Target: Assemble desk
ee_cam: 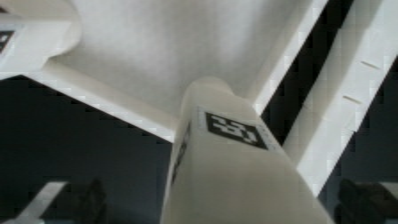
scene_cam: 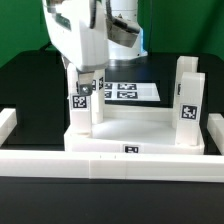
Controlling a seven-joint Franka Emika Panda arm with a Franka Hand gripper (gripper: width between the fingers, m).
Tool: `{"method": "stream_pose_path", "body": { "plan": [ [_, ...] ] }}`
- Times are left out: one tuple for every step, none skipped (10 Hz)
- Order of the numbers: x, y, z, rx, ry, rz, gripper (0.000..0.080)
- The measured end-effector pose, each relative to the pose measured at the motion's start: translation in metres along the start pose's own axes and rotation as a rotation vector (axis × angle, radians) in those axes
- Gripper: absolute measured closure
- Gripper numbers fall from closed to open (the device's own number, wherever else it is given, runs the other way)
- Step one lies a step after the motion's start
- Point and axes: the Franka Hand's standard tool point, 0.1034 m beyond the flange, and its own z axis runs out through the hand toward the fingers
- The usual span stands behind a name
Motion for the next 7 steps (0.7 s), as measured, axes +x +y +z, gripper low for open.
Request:
{"method": "stream_pose_path", "body": {
  "plan": [
    [0.0,0.0002,0.0,-0.004,0.003,-0.097,0.015],
    [0.0005,0.0007,0.0,-0.016,0.012,-0.215,0.015],
    [0.0009,0.0009,-0.0001,-0.02,0.014,-0.339,0.015],
    [0.0013,0.0012,-0.0002,-0.026,0.016,-0.44,0.015],
    [0.0018,0.0015,-0.0003,-0.029,0.018,-0.525,0.015],
    [0.0023,0.0019,-0.0003,-0.031,0.016,-0.625,0.015],
    [0.0019,0.0016,-0.0002,-0.032,0.015,-0.695,0.015]
  ]
}}
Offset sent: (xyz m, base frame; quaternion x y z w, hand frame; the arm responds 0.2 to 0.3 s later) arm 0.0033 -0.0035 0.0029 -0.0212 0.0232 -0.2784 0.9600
